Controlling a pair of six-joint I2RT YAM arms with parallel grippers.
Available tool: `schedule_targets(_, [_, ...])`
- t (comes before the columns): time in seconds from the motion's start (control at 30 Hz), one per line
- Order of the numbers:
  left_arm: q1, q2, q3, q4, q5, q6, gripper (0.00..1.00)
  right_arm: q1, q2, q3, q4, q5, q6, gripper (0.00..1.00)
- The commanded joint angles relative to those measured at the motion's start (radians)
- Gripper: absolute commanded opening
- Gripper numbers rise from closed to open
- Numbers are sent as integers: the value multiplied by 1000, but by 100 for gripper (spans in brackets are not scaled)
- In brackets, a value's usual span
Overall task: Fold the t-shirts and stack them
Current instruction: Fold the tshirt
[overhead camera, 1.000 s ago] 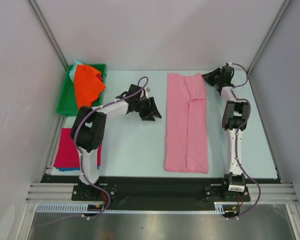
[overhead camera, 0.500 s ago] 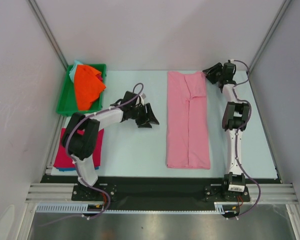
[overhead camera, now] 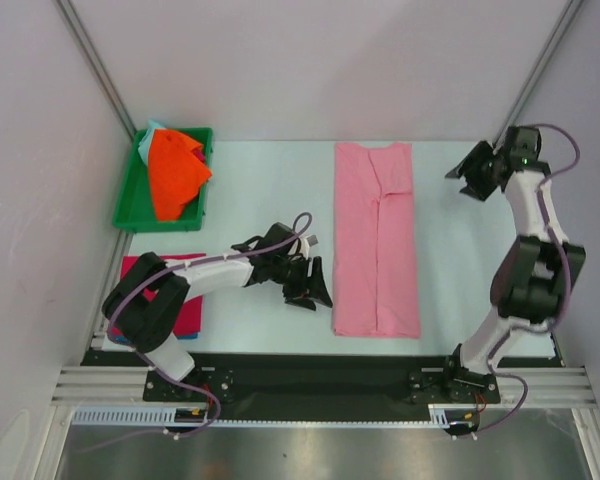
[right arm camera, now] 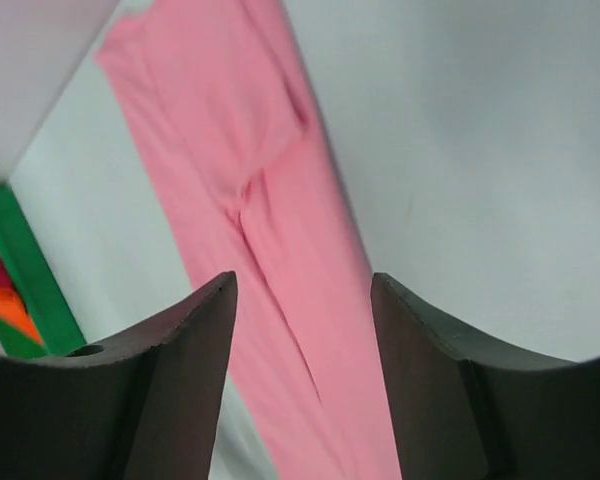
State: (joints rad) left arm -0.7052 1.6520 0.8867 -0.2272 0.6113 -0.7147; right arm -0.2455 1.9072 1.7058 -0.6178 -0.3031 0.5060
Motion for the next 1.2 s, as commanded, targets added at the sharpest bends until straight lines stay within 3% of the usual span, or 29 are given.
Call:
schedule_targets(0.0, [-22,-84,-58,78,36,-49,63,29,-274,-337,-57,-66,-70,61])
schedule_targets(0.23, [-146,-97,-183,239,-4,-189,58,64,-665,-848,-146,-284,-127,56])
schedule_targets(0.33, [-160,-92,-221,301,-28,-227,57,74,-849,-993,-198,-261,-117,54])
schedule_targets(0.4, [-162,-95,-235,324,-48,-250,57,119,-943,-1005,-224,-228,-81,54])
schedule_targets(0.47, [-163,-86,-236,338,-54,-259,57,155,-1022,-986,-270,-98,10,56])
schedule_targets(0.87, [-163,25,-123,238,-134,-275,49,206,-1031,-1127,-313,41,123,55])
schedule_targets(1.17, [-160,55,-97,181,-159,-276,46,242,-869,-1169,-235,105,155,54])
